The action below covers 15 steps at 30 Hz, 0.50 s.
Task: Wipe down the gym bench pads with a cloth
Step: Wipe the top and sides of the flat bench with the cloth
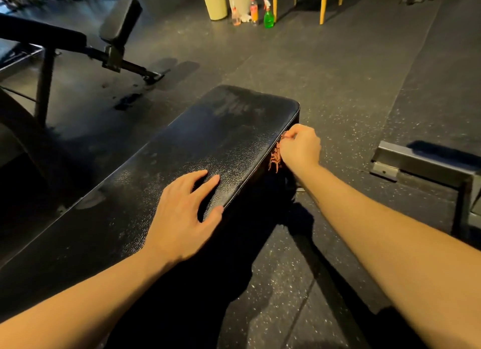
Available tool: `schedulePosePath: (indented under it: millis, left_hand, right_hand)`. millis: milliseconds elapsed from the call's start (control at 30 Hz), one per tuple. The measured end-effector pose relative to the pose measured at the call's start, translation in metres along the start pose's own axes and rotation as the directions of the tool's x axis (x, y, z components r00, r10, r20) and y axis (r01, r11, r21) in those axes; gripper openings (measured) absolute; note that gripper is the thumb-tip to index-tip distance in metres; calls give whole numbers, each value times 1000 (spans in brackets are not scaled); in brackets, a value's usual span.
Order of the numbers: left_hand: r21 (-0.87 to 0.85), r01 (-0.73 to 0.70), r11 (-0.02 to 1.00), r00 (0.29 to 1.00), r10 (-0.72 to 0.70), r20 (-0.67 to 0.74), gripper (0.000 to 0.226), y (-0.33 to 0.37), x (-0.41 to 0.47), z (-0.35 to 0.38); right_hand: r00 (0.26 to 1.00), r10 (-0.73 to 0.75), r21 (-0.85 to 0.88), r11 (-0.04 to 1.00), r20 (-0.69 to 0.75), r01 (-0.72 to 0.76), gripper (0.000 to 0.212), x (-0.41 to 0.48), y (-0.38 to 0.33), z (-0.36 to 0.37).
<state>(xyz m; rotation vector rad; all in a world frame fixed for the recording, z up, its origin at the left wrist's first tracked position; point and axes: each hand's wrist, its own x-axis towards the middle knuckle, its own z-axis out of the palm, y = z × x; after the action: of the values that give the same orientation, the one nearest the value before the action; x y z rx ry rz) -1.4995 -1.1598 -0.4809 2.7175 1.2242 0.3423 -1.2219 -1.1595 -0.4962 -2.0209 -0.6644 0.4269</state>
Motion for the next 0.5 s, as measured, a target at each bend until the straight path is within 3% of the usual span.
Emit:
schedulePosePath:
  millis: [67,167,200,300,367,433,500]
  left_hand:
    - [-1,0,1000,1000,0,3,64,0,0,1]
    - [-4,3,1000,1000,-3,-10,64,0,0,1]
    - [-1,-7,1000,1000,7,-11,64,1,0,2]
    - [1,-10,1000,1000,10,-4,64,0,-1,1]
    - [9,-12,1000,1000,12,-2,64,-1,1,1]
    - [0,-2,1000,1000,2,2,64,1,0,0]
    - [-5,4,1000,1000,-4,2,64,2,-1,0]
  right_hand:
    - [996,-79,-20,997,36,80,21,-25,3,9]
    - [941,-164,-35,983,295,183,16,-61,12,8]
    - [944,-146,-54,984,297,170,18,-52,11,5]
    - [994,-51,-8,999,92,52,23,-2,2,-1]
    - [999,-36,-2,999,29,36,21,-6,2,4]
    - [981,-101,-6,995,165,104,19,-38,5,10]
    - [897,-120,11,992,425,128,22,-63,9,6]
